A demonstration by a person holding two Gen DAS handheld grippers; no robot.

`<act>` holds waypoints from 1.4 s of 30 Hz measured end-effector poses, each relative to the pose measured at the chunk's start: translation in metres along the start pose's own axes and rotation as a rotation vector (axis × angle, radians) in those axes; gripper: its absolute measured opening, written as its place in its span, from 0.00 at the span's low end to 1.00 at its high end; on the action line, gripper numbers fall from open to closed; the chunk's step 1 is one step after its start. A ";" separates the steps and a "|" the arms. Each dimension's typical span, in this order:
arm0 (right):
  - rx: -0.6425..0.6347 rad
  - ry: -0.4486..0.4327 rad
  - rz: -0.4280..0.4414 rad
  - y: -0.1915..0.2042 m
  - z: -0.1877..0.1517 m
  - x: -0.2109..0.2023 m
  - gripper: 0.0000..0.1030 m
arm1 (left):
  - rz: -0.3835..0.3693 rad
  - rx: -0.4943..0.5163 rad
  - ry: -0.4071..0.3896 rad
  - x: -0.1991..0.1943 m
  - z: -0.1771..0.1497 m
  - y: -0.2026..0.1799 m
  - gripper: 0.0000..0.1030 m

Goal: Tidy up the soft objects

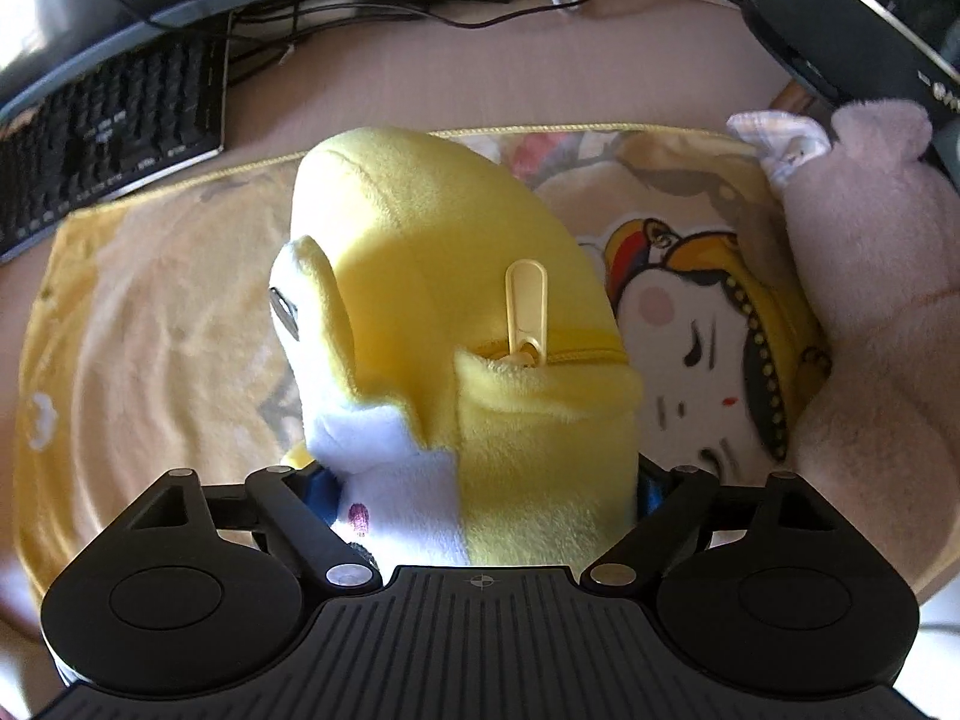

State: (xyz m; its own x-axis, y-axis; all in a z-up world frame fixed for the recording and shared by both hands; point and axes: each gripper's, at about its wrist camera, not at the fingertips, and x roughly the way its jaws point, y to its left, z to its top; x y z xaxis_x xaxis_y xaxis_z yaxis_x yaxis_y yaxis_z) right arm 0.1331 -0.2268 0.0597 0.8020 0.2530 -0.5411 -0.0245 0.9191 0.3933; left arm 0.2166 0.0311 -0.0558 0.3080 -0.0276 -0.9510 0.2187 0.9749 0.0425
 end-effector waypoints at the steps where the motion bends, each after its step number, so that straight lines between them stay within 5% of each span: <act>1: -0.007 -0.005 0.000 0.004 0.001 -0.001 0.21 | 0.004 0.019 -0.003 -0.002 0.000 0.004 0.87; 8: -0.050 0.001 0.056 0.046 0.004 0.006 0.21 | 0.033 0.194 0.015 0.001 0.001 0.037 0.90; 19: -0.170 0.152 0.223 0.163 0.001 0.080 0.20 | -0.072 0.037 -0.005 0.008 -0.017 0.063 0.96; 26: -0.240 0.333 0.327 0.207 -0.027 0.143 0.20 | -0.184 -0.151 0.029 0.020 -0.036 0.085 0.97; 32: -0.283 0.429 0.291 0.205 -0.049 0.172 0.19 | -0.139 -0.196 -0.004 0.015 -0.039 0.080 0.98; 42: -0.313 0.412 0.122 0.163 -0.046 0.190 0.19 | -0.106 -0.236 0.008 0.013 -0.042 0.073 0.99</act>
State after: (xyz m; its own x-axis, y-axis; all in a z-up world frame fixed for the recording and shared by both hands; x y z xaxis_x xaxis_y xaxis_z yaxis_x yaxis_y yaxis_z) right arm 0.2538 -0.0150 -0.0131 0.4827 0.4037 -0.7772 -0.3304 0.9058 0.2654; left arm 0.1972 0.1109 -0.0775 0.2876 -0.1312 -0.9487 0.0268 0.9913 -0.1290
